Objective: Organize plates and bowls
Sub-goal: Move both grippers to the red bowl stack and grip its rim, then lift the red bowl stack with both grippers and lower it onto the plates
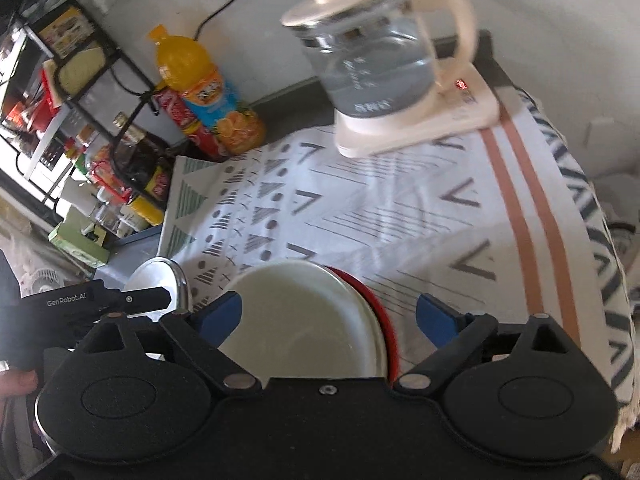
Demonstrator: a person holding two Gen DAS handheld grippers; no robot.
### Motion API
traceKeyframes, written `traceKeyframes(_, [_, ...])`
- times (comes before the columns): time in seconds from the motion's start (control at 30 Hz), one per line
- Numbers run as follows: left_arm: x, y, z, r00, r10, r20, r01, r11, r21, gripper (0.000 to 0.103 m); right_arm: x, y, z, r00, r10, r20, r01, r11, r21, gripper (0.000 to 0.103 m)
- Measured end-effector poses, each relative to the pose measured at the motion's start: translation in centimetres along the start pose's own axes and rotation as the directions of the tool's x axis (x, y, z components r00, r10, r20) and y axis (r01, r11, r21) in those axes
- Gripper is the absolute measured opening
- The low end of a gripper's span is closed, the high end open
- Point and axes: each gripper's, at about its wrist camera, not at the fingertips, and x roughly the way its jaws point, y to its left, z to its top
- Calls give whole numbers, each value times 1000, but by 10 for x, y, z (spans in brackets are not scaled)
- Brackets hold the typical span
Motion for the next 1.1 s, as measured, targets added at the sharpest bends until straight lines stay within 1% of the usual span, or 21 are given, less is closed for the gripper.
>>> traceKeyframes(0.13, [16, -11, -9, 999, 1, -35, 1, 999, 40, 79, 4, -16, -11, 1000, -10, -20, 11, 999, 41, 79])
traceKeyframes(0.23, [25, -12, -15, 998, -9, -59, 11, 999, 34, 78, 10, -24, -19, 999, -2, -44, 5, 998, 70, 71])
traceKeyframes(0.27, [28, -13, -17, 998, -8, -66, 10, 999, 32, 77, 12, -26, -21, 999, -2, -54, 6, 997, 81, 70])
traceKeyframes(0.33, [35, -14, -21, 996, -10, -84, 13, 999, 37, 74, 16, -30, -27, 997, 1, -72, 7, 995, 98, 63])
traceKeyframes(0.4, [42, -14, -24, 994, 5, -105, -1, 999, 36, 69, 19, -34, -32, 996, 6, -84, 4, 993, 118, 59])
traceKeyframes(0.43, [45, -14, -25, 994, 12, -112, -8, 999, 38, 67, 19, -35, -34, 996, 10, -89, 2, 992, 128, 55])
traceKeyframes(0.53, [52, -13, -29, 992, 17, -128, -13, 999, 35, 59, 21, -39, -39, 995, 19, -101, -4, 990, 143, 49])
traceKeyframes(0.6, [56, -12, -31, 990, 24, -139, -20, 999, 34, 50, 24, -40, -41, 994, 27, -109, -10, 988, 157, 46])
traceKeyframes(0.67, [61, -10, -32, 988, 28, -154, -25, 999, 21, 46, 27, -41, -42, 993, 37, -115, -17, 985, 171, 46])
traceKeyframes(0.77, [64, -9, -34, 987, 12, -163, -10, 1000, 15, 41, 35, -38, -44, 990, 28, -136, -5, 986, 165, 45])
traceKeyframes(0.83, [66, -10, -35, 985, 5, -172, -3, 1000, 15, 37, 41, -37, -46, 988, 31, -154, -5, 987, 163, 42])
traceKeyframes(0.9, [69, -10, -36, 982, -9, -187, 9, 1000, 0, 32, 47, -35, -49, 984, 17, -176, 10, 988, 155, 40])
traceKeyframes(0.97, [70, -11, -37, 980, -12, -200, 12, 1000, -5, 28, 49, -32, -50, 985, 5, -174, 18, 991, 135, 40])
traceKeyframes(1.03, [71, -12, -38, 979, -2, -206, 1, 1000, -6, 27, 49, -31, -49, 985, 2, -172, 21, 991, 135, 39])
traceKeyframes(1.1, [70, -13, -38, 979, -3, -205, 5, 1000, 7, 27, 49, -30, -48, 985, 0, -170, 24, 990, 138, 39])
